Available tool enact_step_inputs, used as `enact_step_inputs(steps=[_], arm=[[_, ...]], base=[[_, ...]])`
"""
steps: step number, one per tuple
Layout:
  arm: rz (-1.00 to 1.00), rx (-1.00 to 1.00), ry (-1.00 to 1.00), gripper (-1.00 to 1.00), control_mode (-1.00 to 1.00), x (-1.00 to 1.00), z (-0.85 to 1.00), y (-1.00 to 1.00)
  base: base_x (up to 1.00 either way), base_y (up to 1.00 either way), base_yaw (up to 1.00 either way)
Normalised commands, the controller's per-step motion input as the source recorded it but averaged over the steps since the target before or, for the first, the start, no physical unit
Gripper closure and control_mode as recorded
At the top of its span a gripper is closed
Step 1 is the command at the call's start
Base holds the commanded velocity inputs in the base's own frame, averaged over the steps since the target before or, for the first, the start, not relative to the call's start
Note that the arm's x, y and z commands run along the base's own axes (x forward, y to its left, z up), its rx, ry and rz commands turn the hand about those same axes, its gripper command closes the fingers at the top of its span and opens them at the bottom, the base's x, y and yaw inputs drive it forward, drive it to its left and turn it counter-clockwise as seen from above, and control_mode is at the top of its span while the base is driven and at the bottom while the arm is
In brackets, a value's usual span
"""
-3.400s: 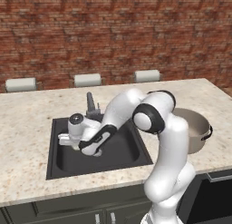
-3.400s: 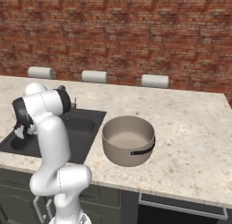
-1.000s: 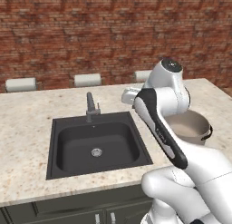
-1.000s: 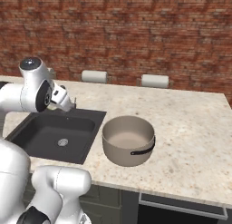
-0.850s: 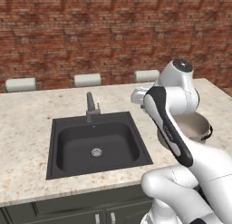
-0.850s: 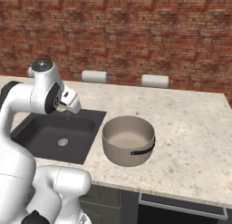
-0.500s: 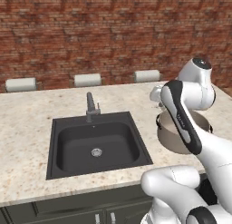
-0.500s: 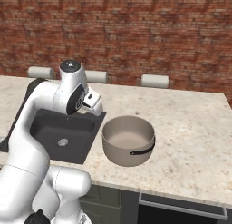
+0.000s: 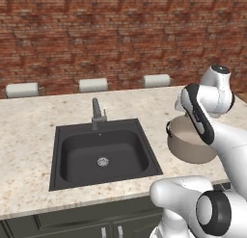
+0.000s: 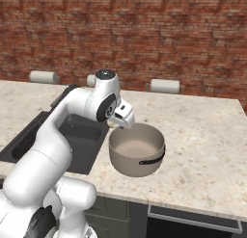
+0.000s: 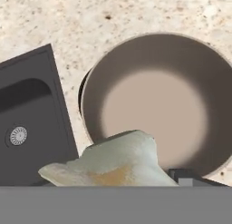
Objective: Dump the garlic from the pot into the sink. Then turn on the water and wash the garlic. Then turn off the water and put the garlic back in the pot.
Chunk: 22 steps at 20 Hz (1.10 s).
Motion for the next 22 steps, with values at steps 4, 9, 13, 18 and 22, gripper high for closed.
enact_step_inputs(steps=[4, 9, 13, 18, 22], arm=[[-0.09, -0.07, 0.11, 1.0, -1.0, 0.23, -0.64, -0.28], [-0.08, -0.02, 0.12, 1.0, -1.0, 0.31, -0.59, -0.28], [-0.07, 0.0, 0.15, 1.0, -1.0, 0.06, -0.57, -0.26], [-0.06, 0.0, 0.17, 1.0, -1.0, 0.0, -0.57, -0.24], [-0.05, 0.0, 0.14, 1.0, -1.0, 0.08, -0.47, -0.21]], base=[[0.0, 0.0, 0.0], [0.0, 0.0, 0.0], [0.0, 0.0, 0.0], [0.0, 0.0, 0.0], [0.0, 0.0, 0.0]])
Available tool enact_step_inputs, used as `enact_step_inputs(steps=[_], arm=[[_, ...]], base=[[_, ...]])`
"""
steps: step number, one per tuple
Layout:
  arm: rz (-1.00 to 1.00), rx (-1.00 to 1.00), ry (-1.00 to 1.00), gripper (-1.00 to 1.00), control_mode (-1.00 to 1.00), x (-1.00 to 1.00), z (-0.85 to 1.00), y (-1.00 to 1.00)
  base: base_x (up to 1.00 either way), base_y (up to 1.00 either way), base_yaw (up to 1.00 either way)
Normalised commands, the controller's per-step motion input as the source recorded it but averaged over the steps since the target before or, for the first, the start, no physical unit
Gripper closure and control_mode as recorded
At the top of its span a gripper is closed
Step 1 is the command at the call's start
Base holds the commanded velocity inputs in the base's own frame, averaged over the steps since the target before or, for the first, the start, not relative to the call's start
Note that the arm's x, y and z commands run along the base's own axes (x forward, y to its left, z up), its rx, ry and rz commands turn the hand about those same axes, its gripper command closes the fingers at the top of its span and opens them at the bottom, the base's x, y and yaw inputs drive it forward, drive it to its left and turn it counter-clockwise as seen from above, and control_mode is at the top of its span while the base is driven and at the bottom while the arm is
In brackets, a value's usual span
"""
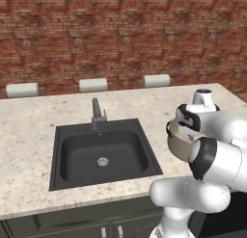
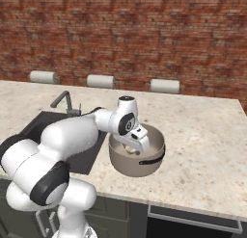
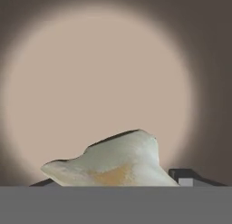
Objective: Dump the garlic from the pot into the sink. Then turn on the water and wash the garlic. Then turn off the water and put the garlic back in the pot.
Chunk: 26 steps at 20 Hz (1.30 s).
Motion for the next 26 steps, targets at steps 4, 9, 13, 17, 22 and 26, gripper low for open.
enact_step_inputs(steps=[4, 9, 13, 17, 22, 26], arm=[[-0.02, 0.0, 0.1, 1.0, -1.0, 0.24, -0.31, -0.23], [0.0, 0.01, 0.04, 1.0, -1.0, 0.29, -0.21, -0.17], [0.0, 0.03, 0.01, 1.0, -1.0, 0.29, -0.17, -0.11], [0.0, 0.04, 0.02, -1.0, -1.0, 0.03, -0.19, 0.0], [0.0, 0.01, -0.01, -1.0, -1.0, -0.01, 0.0, 0.0], [0.0, 0.0, -0.15, -1.0, -1.0, -0.07, 0.31, 0.0]], base=[[0.0, 0.0, 0.0], [0.0, 0.0, 0.0], [0.0, 0.0, 0.0], [0.0, 0.0, 0.0], [0.0, 0.0, 0.0], [0.0, 0.0, 0.0]])
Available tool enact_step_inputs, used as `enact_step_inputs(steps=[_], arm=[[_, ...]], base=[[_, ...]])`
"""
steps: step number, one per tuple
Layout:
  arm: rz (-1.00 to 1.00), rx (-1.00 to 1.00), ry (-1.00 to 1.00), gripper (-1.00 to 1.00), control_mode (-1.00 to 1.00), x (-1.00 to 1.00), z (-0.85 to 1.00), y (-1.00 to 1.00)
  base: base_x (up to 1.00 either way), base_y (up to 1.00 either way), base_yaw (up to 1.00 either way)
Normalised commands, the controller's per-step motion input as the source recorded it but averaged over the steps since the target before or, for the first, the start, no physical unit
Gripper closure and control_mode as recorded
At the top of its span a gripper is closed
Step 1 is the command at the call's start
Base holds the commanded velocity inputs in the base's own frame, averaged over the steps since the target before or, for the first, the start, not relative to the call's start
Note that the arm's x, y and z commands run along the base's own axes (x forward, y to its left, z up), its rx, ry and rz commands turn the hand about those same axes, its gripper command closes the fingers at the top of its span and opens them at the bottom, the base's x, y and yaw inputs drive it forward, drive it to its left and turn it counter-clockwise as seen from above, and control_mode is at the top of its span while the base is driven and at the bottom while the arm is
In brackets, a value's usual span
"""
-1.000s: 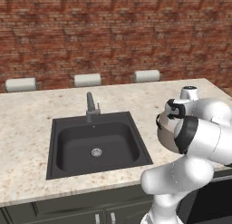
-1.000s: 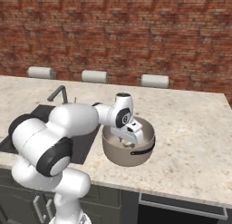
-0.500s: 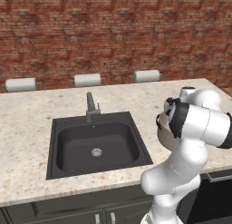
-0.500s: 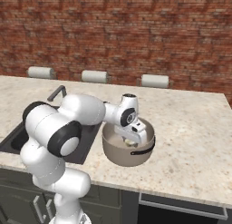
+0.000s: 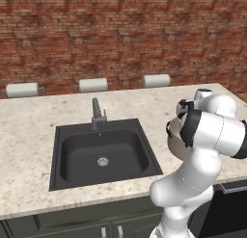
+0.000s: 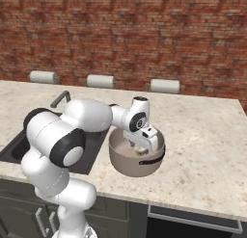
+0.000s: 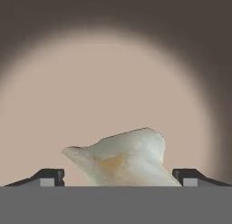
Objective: Dump the garlic from the pot into the sink. Then turn on the water and wash the garlic. Then turn off the water and put the garlic back in the pot.
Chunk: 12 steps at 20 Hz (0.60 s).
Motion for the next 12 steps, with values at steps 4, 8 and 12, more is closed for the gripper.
enact_step_inputs(steps=[4, 8, 12], arm=[[0.0, 0.0, -0.19, -1.0, -1.0, -0.11, 0.46, 0.06], [0.0, 0.0, -0.19, -1.0, -1.0, -0.08, 0.44, 0.12], [0.0, 0.0, -0.2, -1.0, -1.0, -0.13, 0.59, 0.19]], base=[[0.0, 0.0, 0.0], [0.0, 0.0, 0.0], [0.0, 0.0, 0.0]])
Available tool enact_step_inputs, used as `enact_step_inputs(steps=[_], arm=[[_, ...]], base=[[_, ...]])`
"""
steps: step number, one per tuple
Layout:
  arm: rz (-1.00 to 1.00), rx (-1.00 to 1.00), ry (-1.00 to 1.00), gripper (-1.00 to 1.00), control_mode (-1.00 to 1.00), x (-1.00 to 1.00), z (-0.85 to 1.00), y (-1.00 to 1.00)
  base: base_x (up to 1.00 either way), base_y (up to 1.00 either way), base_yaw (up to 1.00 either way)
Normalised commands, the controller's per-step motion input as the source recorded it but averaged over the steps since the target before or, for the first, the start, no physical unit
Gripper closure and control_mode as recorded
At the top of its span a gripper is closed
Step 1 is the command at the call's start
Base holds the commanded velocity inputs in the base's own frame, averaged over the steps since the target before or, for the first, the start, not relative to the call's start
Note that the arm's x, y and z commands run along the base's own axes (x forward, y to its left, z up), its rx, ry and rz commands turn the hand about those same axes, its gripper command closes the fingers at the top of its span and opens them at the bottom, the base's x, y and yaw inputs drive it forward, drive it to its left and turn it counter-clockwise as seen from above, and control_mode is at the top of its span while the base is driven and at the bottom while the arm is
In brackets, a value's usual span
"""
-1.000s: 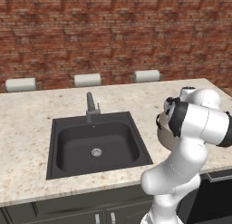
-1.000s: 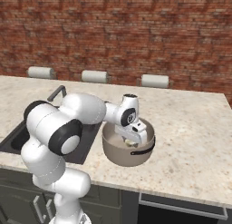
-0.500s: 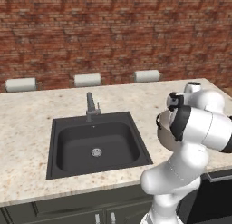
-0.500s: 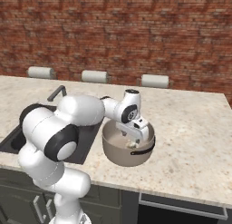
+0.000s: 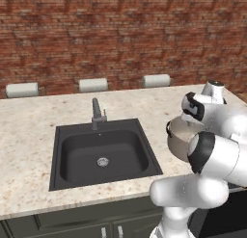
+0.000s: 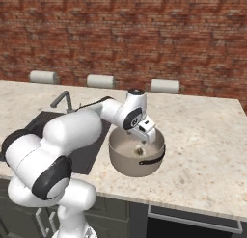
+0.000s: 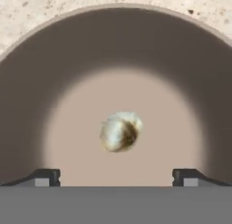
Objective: Dump the garlic from the pot into the sink. Then turn on the water and wash the garlic. Then turn off the water and put the garlic back in the pot.
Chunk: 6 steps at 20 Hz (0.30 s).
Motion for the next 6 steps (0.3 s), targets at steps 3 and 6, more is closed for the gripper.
enact_step_inputs(steps=[3, 6], arm=[[0.0, -0.01, -0.24, -1.0, -1.0, -0.55, 0.85, 0.27], [0.0, -0.02, -0.22, -1.0, -1.0, -0.95, 0.79, 0.34]], base=[[0.0, 0.0, 0.0], [0.0, 0.0, 0.0]])
